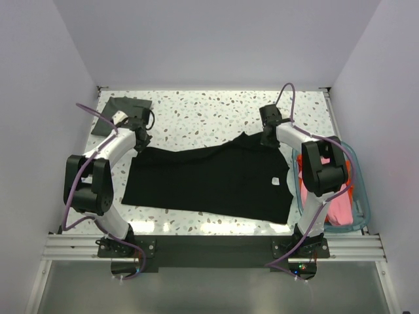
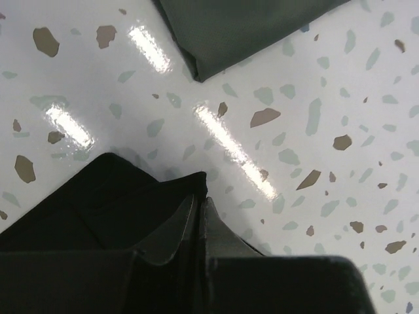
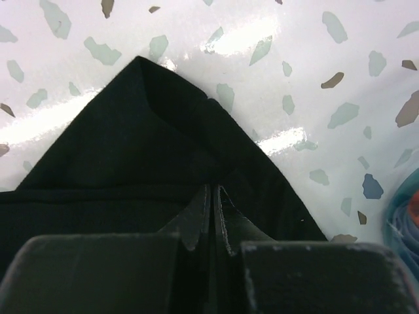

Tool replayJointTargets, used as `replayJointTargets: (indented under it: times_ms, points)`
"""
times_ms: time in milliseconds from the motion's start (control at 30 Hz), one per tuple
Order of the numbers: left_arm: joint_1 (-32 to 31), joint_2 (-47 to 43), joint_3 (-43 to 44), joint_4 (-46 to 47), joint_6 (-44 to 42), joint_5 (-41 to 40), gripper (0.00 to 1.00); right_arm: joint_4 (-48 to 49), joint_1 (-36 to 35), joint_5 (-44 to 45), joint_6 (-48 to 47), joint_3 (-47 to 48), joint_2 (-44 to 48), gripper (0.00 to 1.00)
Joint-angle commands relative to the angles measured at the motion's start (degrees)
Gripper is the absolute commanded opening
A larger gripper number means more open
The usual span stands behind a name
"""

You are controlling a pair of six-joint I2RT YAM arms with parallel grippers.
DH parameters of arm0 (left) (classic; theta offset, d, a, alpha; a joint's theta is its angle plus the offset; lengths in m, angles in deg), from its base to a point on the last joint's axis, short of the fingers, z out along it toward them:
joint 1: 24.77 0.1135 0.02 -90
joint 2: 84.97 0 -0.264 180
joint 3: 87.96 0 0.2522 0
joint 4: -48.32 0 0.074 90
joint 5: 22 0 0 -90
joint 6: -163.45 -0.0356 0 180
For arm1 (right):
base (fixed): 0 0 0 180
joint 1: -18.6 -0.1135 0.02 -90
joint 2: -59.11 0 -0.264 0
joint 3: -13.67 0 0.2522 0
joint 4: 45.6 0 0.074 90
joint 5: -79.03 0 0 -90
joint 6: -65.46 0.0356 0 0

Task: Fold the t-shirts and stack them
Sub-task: Fold the tshirt

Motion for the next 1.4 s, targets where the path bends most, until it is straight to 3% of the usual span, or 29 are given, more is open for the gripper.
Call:
replayJointTargets:
  times_ms: [0,367,667,867,1200,1367]
  points:
    - [1.35,-0.06,4.28,3.22,-3.29,-0.94,0.00,-1.22,0.09,2.32,-0.09,5.18,2.52,0.00]
    - [2.84,7.50,13.51,13.84,-11.99,1.70,0.00,-1.22,0.18,7.41,-4.66,18.54,0.86,0.00]
    - [5.48,14.88,17.73,21.05,-14.81,5.83,0.00,3.44,0.97,11.38,-9.14,24.87,-2.48,0.00]
    - [6.71,18.58,19.67,25.98,-17.44,10.92,0.00,1.24,1.32,11.38,-10.20,30.85,-6.70,0.00]
    - [7.68,17.44,15.72,31.35,-18.06,18.22,0.00,-3.94,1.23,12.08,-8.45,28.67,-2.49,0.00]
    - [8.12,14.19,11.42,32.85,-16.92,19.63,0.00,-6.05,1.06,10.94,-5.46,19.80,5.32,0.00]
